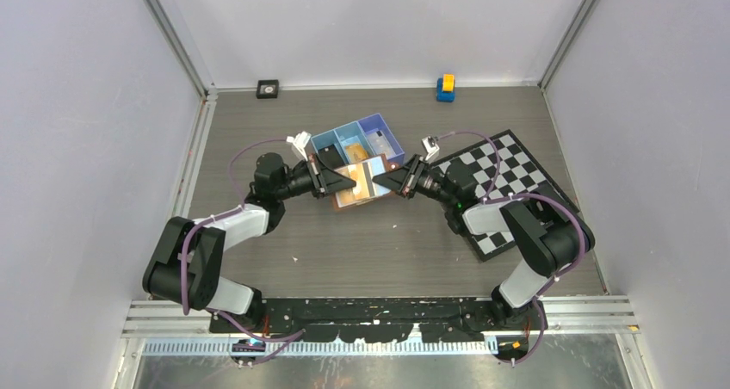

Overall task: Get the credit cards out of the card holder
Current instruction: Remove the credit card from the card holder.

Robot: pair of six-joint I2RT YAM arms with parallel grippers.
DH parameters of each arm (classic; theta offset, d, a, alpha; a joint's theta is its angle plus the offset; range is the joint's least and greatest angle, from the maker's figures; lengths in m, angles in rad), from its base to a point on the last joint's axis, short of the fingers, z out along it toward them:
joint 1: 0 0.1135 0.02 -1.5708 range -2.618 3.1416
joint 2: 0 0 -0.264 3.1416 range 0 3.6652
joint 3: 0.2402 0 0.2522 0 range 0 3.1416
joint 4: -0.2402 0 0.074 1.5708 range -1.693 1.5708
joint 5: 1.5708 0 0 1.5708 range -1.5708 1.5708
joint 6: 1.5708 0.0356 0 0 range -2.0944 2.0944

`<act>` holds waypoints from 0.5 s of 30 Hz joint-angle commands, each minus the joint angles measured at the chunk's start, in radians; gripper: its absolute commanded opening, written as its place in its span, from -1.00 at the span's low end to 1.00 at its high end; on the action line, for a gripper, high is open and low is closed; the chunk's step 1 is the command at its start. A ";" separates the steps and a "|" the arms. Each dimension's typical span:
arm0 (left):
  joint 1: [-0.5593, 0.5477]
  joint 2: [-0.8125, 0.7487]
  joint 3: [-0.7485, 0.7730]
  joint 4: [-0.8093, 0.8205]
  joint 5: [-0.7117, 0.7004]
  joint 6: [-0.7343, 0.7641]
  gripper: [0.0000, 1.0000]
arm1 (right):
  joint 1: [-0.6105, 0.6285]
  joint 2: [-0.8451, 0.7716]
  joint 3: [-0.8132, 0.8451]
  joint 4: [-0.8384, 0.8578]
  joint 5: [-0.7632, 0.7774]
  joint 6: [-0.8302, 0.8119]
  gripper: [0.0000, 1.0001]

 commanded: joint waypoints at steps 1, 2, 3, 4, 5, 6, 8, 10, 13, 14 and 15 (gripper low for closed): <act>0.017 -0.005 0.008 -0.020 -0.011 0.021 -1.00 | -0.016 -0.027 -0.001 0.112 0.024 0.015 -0.77; 0.018 -0.007 0.007 -0.024 -0.013 0.020 -1.00 | -0.019 -0.029 -0.005 0.112 0.027 0.015 -0.81; 0.022 -0.008 0.006 -0.027 -0.015 0.021 -1.00 | -0.022 -0.031 -0.007 0.112 0.028 0.015 -0.84; 0.025 -0.009 0.005 -0.029 -0.017 0.021 -1.00 | -0.024 -0.033 -0.010 0.112 0.030 0.014 -0.89; 0.030 -0.011 0.002 -0.030 -0.020 0.021 -1.00 | -0.028 -0.037 -0.013 0.111 0.033 0.013 -0.94; 0.033 -0.013 -0.001 -0.032 -0.020 0.020 -1.00 | -0.032 -0.040 -0.016 0.109 0.036 0.011 -0.98; 0.036 -0.016 -0.002 -0.033 -0.021 0.020 -1.00 | -0.036 -0.045 -0.020 0.103 0.041 0.007 -0.99; 0.036 -0.017 -0.003 -0.036 -0.022 0.021 -1.00 | -0.041 -0.052 -0.023 0.097 0.044 0.005 -0.99; 0.037 -0.018 -0.003 -0.036 -0.024 0.022 -1.00 | -0.048 -0.058 -0.028 0.091 0.049 0.003 -0.99; 0.038 -0.021 -0.005 -0.036 -0.024 0.022 -1.00 | -0.051 -0.062 -0.029 0.082 0.052 0.000 -0.99; 0.041 -0.023 -0.007 -0.037 -0.027 0.023 -1.00 | -0.055 -0.068 -0.030 0.057 0.057 -0.004 -0.99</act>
